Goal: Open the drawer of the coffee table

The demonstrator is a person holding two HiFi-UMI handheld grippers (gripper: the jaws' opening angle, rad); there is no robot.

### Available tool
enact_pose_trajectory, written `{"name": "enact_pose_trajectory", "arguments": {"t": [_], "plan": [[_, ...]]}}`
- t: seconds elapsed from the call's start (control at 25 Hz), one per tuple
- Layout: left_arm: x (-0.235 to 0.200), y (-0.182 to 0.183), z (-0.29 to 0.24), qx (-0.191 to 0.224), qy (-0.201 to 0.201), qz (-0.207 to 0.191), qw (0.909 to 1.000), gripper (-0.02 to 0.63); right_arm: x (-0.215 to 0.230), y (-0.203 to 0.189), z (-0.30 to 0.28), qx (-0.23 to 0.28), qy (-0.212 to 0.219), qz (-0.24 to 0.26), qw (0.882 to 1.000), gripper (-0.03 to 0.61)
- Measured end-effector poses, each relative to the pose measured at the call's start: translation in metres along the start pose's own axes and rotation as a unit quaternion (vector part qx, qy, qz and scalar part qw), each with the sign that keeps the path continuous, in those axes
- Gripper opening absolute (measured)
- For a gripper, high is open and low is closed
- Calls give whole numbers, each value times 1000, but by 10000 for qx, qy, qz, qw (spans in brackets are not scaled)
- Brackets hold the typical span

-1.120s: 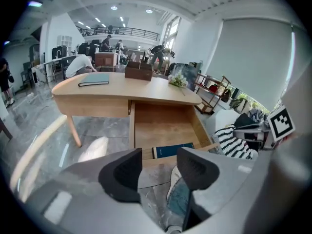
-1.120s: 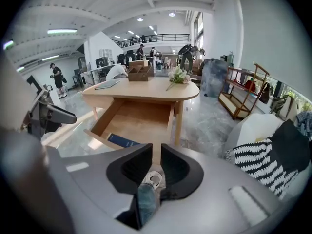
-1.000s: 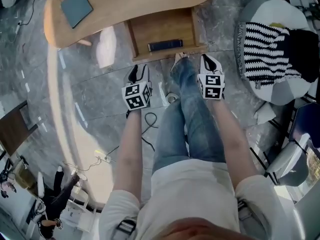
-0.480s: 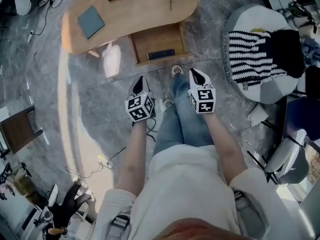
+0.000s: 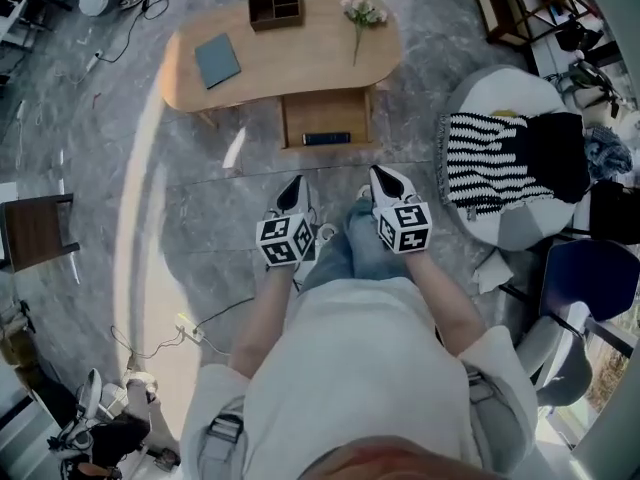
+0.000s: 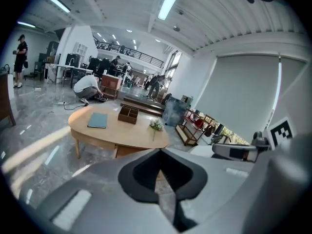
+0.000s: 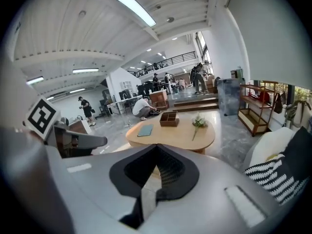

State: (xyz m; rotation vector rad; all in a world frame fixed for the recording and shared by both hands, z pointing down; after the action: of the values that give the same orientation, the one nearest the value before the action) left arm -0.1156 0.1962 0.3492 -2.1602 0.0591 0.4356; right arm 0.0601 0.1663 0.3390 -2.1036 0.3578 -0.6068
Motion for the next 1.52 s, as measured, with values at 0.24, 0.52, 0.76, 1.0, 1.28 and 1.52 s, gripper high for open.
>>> {"name": "enact_pose_trajectory", "arguments": {"t": [0.24, 0.52, 0.76, 1.0, 1.28, 1.52], "plan": [[5, 27, 26, 208, 69, -59, 9997, 2, -35, 42, 15, 192, 610, 312, 9975, 0], [14, 53, 54, 468, 38, -147, 9988, 1, -67, 62, 27, 258, 1009, 670, 9923, 0], [21, 53, 73, 540, -47, -245, 9982, 0, -91, 63, 39, 357, 1260, 840, 9878, -1], [20, 51, 79, 528, -134, -247, 9982, 0, -97, 61, 40, 422, 1191, 772, 9890, -2], [14, 54, 87, 658, -80, -163, 9977, 0, -99, 62, 43, 472, 1124, 687, 9902, -2], [5, 56, 91, 672, -29, -109, 9977, 0, -102, 62, 38, 475, 1138, 668, 9901, -2]]}}
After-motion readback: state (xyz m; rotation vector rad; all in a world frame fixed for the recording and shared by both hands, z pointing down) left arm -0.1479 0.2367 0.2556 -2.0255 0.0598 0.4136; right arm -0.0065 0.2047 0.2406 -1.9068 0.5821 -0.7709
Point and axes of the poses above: the fingertips, and each gripper's own axes: z backward along the fingers, x to its right, y out of its top, the point moved 2 cm from there along z, backward along the fingers, and after that the axes turned 2 degrees about -z, right-handed, at the moved point
